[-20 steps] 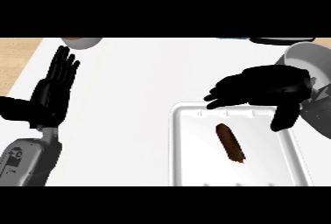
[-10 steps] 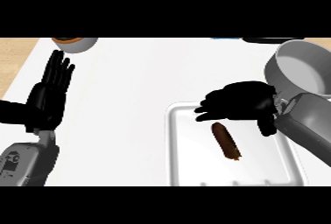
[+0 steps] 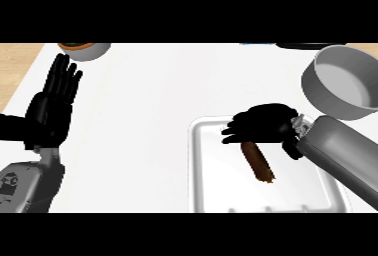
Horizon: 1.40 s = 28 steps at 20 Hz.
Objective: Pick the sweet potato from the tray and place it in the pot
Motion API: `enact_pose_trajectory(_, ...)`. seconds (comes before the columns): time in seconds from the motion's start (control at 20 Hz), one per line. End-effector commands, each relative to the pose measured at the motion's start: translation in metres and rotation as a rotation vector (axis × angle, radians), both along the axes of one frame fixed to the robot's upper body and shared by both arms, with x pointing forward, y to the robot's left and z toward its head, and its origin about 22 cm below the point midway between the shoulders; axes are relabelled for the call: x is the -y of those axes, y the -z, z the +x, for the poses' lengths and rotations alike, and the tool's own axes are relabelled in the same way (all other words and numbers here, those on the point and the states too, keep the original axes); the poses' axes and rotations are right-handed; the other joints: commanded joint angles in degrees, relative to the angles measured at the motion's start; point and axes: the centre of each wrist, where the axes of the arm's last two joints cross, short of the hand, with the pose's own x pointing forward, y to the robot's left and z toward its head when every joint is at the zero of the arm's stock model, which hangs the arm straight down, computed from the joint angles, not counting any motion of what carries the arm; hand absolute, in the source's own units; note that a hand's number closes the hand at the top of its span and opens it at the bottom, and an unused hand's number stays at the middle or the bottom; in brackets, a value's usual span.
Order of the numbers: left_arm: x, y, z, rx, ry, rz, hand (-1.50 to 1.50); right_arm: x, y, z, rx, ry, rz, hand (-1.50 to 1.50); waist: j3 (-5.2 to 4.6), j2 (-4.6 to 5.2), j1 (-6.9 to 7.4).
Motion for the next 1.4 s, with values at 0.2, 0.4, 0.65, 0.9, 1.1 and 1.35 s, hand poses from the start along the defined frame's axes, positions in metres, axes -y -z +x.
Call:
enact_pose_trajectory(0.2,-0.022,0.003,0.002,0.001,-0.026,-0.005,0.0,-0.022,0.016,-0.014,-0.058,-0.068,0.032,-1.5,-0.02,-0.06,-0.29)
enact_pose_trajectory(0.4,0.0,0.018,-0.009,-0.014,0.005,-0.01,0.0,0.014,0.029,-0.014,-0.035,-0.064,0.008,-1.5,-0.01,-0.07,-0.32)
enact_pose_trajectory(0.65,-0.005,0.001,0.011,-0.004,-0.016,0.009,0.0,0.023,0.057,-0.013,0.04,-0.044,-0.032,-1.5,0.01,0.05,-0.32)
enact_pose_trajectory(0.9,0.007,0.001,0.0,-0.001,-0.004,0.006,0.0,0.004,0.085,-0.027,0.024,-0.004,-0.034,-1.5,0.01,-0.04,-0.3)
enact_pose_trajectory(1.1,-0.003,0.011,0.017,-0.011,0.008,0.002,0.0,-0.001,0.094,-0.007,0.009,-0.03,-0.024,-1.5,0.0,0.09,-0.25)
enact_pose_trajectory(1.35,0.012,0.016,0.004,-0.014,-0.016,-0.002,0.0,-0.018,0.108,-0.013,-0.007,-0.032,-0.047,-1.5,0.01,-0.02,-0.2)
